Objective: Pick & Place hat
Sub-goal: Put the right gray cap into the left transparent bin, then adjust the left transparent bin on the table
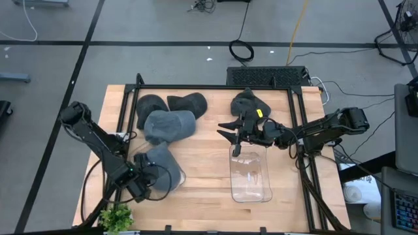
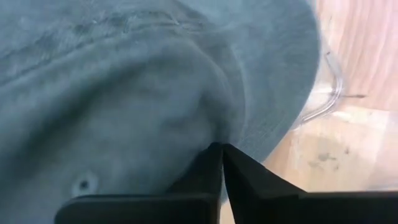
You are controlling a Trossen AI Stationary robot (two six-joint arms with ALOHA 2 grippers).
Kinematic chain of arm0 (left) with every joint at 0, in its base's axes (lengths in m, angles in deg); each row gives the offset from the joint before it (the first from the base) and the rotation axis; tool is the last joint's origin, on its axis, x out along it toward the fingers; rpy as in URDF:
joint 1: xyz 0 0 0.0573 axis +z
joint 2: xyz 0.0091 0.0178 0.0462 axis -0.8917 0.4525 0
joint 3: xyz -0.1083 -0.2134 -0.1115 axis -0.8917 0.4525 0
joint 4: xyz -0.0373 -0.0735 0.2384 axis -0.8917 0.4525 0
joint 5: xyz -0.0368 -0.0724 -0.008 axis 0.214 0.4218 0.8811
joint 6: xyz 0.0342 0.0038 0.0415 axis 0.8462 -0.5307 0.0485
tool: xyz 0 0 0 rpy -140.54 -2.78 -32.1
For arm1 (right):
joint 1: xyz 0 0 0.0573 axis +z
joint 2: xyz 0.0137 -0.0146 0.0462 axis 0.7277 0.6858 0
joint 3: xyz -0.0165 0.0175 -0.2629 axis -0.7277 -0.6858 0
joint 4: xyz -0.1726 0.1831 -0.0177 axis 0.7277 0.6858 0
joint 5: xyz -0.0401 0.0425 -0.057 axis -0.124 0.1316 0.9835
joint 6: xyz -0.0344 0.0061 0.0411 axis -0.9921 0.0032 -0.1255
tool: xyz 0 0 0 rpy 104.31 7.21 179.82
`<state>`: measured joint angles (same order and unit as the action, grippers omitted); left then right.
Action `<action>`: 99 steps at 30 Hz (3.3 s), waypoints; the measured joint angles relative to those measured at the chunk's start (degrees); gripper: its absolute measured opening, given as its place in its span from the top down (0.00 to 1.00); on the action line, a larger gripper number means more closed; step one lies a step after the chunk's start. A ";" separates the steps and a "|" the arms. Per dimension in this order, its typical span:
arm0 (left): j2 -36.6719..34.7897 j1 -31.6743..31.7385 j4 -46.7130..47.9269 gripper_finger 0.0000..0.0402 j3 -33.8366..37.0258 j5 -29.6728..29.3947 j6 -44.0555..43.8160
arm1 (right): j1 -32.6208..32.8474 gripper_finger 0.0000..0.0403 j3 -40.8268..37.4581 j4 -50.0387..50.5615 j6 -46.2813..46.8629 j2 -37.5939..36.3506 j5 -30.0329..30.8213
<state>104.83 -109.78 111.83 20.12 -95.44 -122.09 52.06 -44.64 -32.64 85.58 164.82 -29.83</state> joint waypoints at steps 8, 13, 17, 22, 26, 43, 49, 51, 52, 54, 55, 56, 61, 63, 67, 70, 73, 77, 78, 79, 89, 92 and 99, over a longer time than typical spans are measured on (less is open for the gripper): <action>0.13 1.26 0.56 0.99 1.39 4.04 0.42 | 0.00 0.75 0.00 0.44 0.68 0.00 0.00; 0.07 0.79 8.82 0.99 -4.58 2.78 0.51 | 0.00 0.75 0.00 0.58 0.68 0.00 -0.02; 0.07 0.75 14.73 0.99 -9.18 -0.94 1.11 | 0.00 0.75 0.00 1.35 0.68 0.00 -0.01; -1.70 -0.36 12.41 0.99 -12.98 -13.36 11.91 | 0.00 0.75 0.00 1.99 1.74 0.00 -0.02; -5.85 -0.14 10.41 0.97 -13.12 -20.50 14.90 | 0.00 0.75 0.00 3.32 2.99 0.00 -0.02; -17.88 -1.42 13.32 0.99 -5.88 -16.79 -10.86 | 0.00 0.75 -0.02 8.54 6.00 0.00 -1.92; -15.01 -7.65 15.66 0.99 -4.21 -5.68 -25.66 | 0.00 0.75 -0.04 8.61 6.04 0.00 -4.68; -13.57 -9.46 19.84 0.99 -4.19 -3.90 -32.32 | 0.00 0.75 -0.04 8.50 6.56 0.00 -6.25; -13.03 -10.46 21.55 0.99 -4.19 -2.57 -35.36 | 0.00 0.75 -0.04 8.46 6.91 0.00 -6.99; -12.07 -12.34 24.30 1.00 -4.19 0.40 -41.94 | 0.00 0.75 -0.04 8.44 7.48 0.00 -7.46; -11.66 -13.12 25.60 0.99 -4.19 1.59 -45.01 | 0.00 0.75 -0.04 8.50 7.48 0.00 -7.48; -11.33 -13.73 26.50 0.99 -4.19 2.32 -47.44 | 0.00 0.75 -0.04 8.48 7.50 0.00 -7.50; -9.52 -14.73 26.37 1.00 -2.84 0.14 -54.36 | 0.00 0.75 -0.04 8.50 7.48 0.00 -7.43; -8.78 -14.16 25.52 1.00 -1.24 4.56 -56.76 | 0.00 0.75 -0.04 8.54 7.48 0.00 -7.45; -8.20 -13.28 24.77 1.00 3.41 11.35 -60.91 | 0.00 0.75 -0.04 8.53 7.50 0.00 -7.48; -8.28 -11.90 21.79 1.00 7.04 10.98 -60.76 | 0.00 0.75 -0.04 8.54 7.50 0.00 -7.48; -8.01 -10.74 21.53 0.99 8.34 8.35 -60.18 | 0.00 0.75 -0.04 8.53 7.49 0.00 -7.48; -7.96 -10.02 22.60 1.00 8.12 5.28 -59.14 | 0.00 0.75 -0.04 8.44 7.50 0.00 -7.45; -7.96 -9.77 22.66 0.99 8.12 5.06 -59.01 | 0.00 0.75 -0.04 8.52 7.48 0.00 -7.48; -7.96 -9.60 22.59 0.99 8.12 4.74 -58.77 | 0.00 0.75 -0.04 8.50 7.49 0.00 -7.47; -7.96 -8.27 16.45 0.99 5.24 -12.57 -50.34 | 0.00 0.75 -0.04 8.48 7.50 0.00 -7.43; -7.96 -5.90 13.14 0.99 4.91 -13.62 -43.01 | 0.00 0.75 -0.04 8.48 7.49 0.00 -7.41; -7.96 -0.16 7.44 0.99 4.93 -20.47 -25.06 | 0.00 0.75 -0.04 8.50 7.50 0.00 -7.45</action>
<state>96.88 -109.94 119.27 25.04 -115.91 -147.16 52.06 -44.68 -24.14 93.08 164.82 -37.28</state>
